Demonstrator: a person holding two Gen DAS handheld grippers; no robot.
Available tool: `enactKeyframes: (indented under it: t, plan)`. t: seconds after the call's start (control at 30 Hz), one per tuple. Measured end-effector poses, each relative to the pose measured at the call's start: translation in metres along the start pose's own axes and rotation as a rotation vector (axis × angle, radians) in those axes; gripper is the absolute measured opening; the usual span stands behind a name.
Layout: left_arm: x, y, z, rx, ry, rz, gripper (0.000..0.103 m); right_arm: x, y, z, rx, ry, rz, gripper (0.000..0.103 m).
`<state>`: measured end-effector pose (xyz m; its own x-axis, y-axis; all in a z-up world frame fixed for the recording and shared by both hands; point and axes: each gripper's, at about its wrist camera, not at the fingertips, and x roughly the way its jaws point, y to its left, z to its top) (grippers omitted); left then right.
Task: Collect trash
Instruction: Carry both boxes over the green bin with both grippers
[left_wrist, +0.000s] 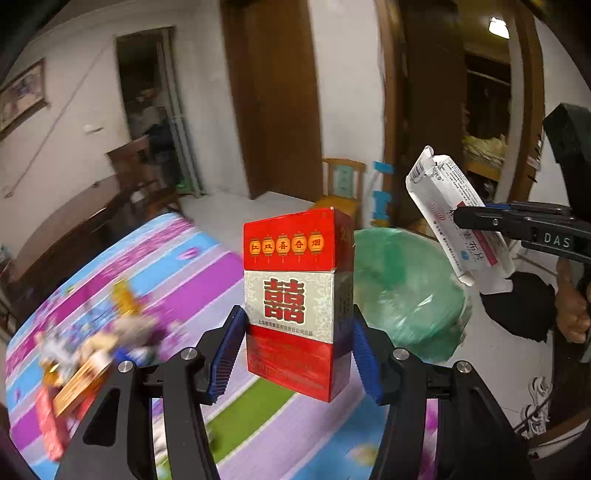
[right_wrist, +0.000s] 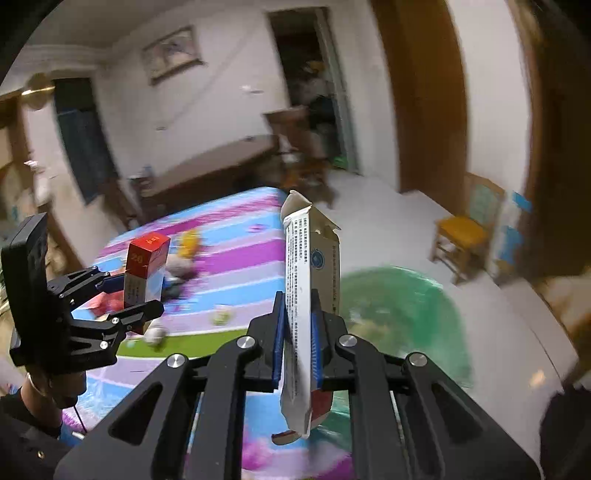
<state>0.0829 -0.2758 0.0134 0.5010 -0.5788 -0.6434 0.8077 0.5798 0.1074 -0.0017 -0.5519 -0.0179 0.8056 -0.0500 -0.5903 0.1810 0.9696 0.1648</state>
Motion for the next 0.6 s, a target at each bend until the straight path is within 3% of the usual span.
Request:
enactKeyframes:
  t: [0.3, 0.43, 0.6]
  plan:
    - [0.113, -0.081, 0.077, 0.026, 0.062, 0.042, 0.058, 0.006, -0.055, 0.014, 0.029, 0.084, -0.128, 0.011]
    - [0.146, -0.097, 0.088, -0.007, 0.092, 0.015, 0.058, 0.017, -0.066, 0.016, 0.028, 0.111, -0.149, 0.011]
    - [0.159, -0.105, 0.084, 0.012, 0.089, 0.006, 0.058, 0.029, -0.072, 0.012, 0.021, 0.141, -0.149, 0.011]
